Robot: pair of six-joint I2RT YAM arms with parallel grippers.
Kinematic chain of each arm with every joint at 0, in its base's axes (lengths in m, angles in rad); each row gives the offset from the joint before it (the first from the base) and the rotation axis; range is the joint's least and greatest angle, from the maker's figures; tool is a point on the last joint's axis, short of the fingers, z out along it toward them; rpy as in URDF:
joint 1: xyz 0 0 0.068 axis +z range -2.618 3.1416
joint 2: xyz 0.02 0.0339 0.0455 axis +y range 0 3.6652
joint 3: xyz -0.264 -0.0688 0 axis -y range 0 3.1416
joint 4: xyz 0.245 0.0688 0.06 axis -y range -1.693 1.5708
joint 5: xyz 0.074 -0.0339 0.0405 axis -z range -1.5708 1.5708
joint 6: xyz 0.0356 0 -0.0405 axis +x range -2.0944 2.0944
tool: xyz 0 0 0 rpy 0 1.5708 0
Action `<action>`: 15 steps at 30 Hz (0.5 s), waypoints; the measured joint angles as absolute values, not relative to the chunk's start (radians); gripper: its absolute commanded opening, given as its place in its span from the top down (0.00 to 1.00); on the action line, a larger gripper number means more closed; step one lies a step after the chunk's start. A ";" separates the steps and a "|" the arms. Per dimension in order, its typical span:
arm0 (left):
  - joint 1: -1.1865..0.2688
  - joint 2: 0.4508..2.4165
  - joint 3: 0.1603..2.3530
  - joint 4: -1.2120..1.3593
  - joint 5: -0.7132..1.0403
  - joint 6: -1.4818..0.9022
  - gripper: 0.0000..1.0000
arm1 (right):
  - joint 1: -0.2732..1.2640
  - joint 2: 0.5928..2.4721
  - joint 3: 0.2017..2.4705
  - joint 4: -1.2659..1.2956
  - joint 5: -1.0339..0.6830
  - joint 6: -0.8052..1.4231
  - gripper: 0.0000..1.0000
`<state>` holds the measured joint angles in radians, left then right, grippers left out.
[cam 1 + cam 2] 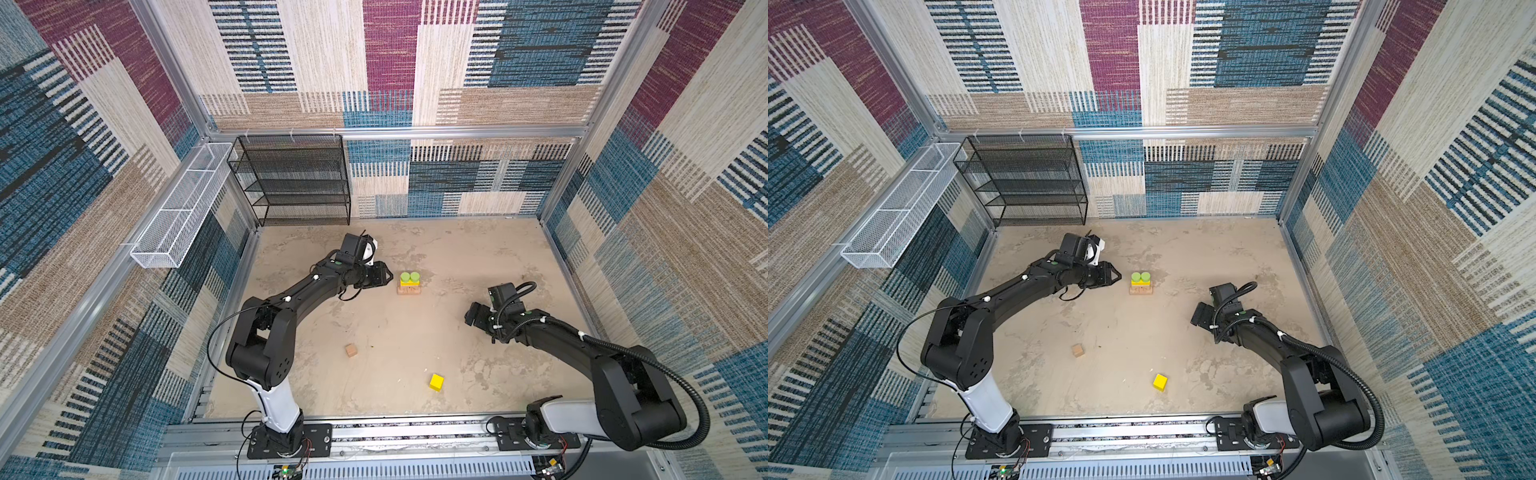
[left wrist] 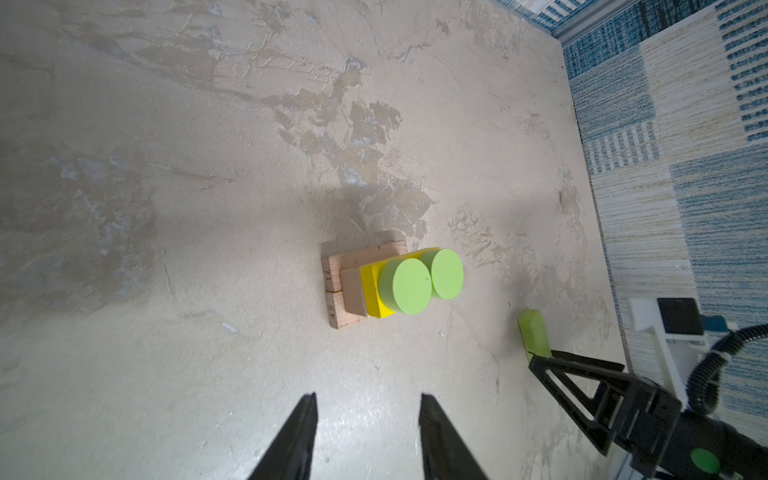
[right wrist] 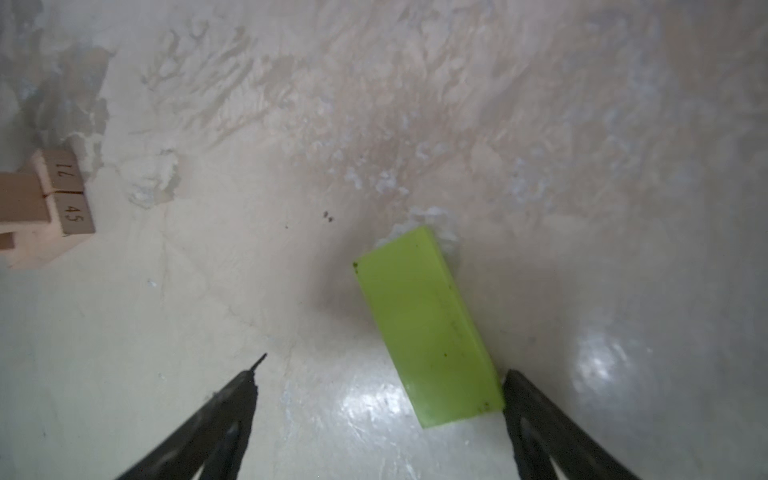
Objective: Build the wood block tower
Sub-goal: 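Raise the right gripper and move it over the green rectangular block, then lower the right gripper and align it over the green rectangular block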
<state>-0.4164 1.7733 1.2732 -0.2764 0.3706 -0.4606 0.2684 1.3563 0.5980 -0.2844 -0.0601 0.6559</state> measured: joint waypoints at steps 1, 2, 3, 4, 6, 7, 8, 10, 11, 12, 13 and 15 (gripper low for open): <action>-0.416 1.773 1.273 -0.276 0.371 -0.461 0.55 | 0.268 1.364 0.601 -0.269 -0.073 0.654 0.09; -0.416 1.773 1.273 -0.276 0.371 -0.461 0.55 | 0.269 1.373 0.602 -0.252 -0.086 0.653 0.10; -0.416 1.773 1.273 -0.276 0.371 -0.461 0.55 | 0.269 1.380 0.603 -0.231 -0.101 0.653 0.11; -0.416 1.773 1.273 -0.276 0.371 -0.461 0.55 | 0.269 1.386 0.603 -0.218 -0.114 0.653 0.11; -0.416 1.774 1.274 -0.276 0.371 -0.461 0.55 | 0.269 1.396 0.603 -0.197 -0.136 0.653 0.13; -0.416 1.775 1.274 -0.276 0.371 -0.461 0.55 | 0.270 1.403 0.604 -0.183 -0.150 0.653 0.13; -0.416 1.776 1.274 -0.276 0.371 -0.461 0.55 | 0.271 1.410 0.607 -0.172 -0.159 0.653 0.13; -0.416 1.780 1.275 -0.276 0.371 -0.461 0.55 | 0.279 1.428 0.616 -0.150 -0.180 0.653 0.14; -0.416 1.780 1.276 -0.276 0.371 -0.461 0.55 | 0.283 1.436 0.621 -0.147 -0.185 0.653 0.14; -0.416 1.780 1.277 -0.277 0.371 -0.461 0.55 | 0.289 1.448 0.630 -0.144 -0.192 0.653 0.14; -0.416 1.781 1.280 -0.277 0.372 -0.461 0.55 | 0.295 1.460 0.641 -0.142 -0.196 0.653 0.14; -0.416 1.781 1.281 -0.276 0.373 -0.461 0.55 | 0.309 1.484 0.660 -0.130 -0.202 0.653 0.14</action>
<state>-0.4164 1.7805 1.2808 -0.2764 0.3725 -0.4610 0.3088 1.4841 0.6598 -0.1295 -0.2016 0.6525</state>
